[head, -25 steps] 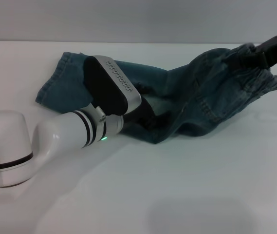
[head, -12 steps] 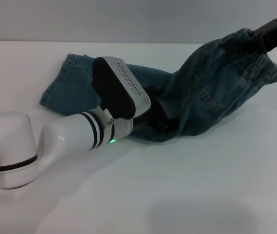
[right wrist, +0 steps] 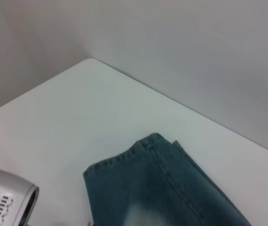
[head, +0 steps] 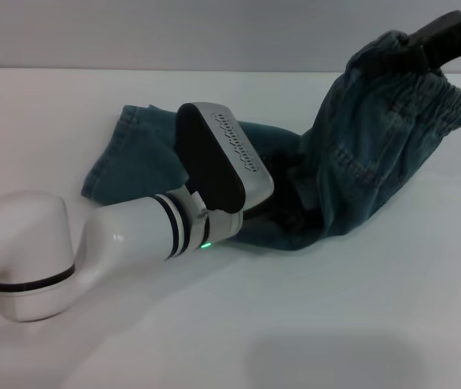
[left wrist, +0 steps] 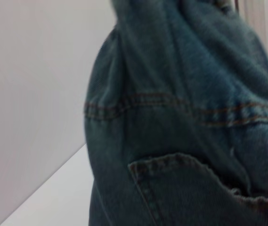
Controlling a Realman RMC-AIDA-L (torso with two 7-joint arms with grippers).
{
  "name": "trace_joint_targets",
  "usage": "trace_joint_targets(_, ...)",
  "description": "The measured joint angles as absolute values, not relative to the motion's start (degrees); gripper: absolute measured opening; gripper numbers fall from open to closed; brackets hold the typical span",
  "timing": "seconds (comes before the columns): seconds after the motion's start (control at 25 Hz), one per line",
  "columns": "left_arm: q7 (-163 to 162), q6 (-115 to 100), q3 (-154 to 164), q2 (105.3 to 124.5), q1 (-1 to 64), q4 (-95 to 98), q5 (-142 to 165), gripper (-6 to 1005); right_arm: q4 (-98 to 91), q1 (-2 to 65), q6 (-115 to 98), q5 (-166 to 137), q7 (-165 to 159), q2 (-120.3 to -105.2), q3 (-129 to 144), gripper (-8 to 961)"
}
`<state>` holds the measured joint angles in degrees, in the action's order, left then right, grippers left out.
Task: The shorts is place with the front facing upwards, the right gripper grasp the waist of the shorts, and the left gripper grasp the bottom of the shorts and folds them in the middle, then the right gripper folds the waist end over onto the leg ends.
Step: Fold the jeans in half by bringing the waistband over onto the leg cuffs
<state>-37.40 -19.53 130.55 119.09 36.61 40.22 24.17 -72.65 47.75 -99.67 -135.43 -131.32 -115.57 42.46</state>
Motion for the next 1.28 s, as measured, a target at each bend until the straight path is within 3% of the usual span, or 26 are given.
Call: trace_joint_targets(1.28,-34.8,-21.5,126.7,118.63,34.4,41.1,24.7,842,-71.4,48.6,-99.8,-134.8,-131.4,-115.74,42.5,21)
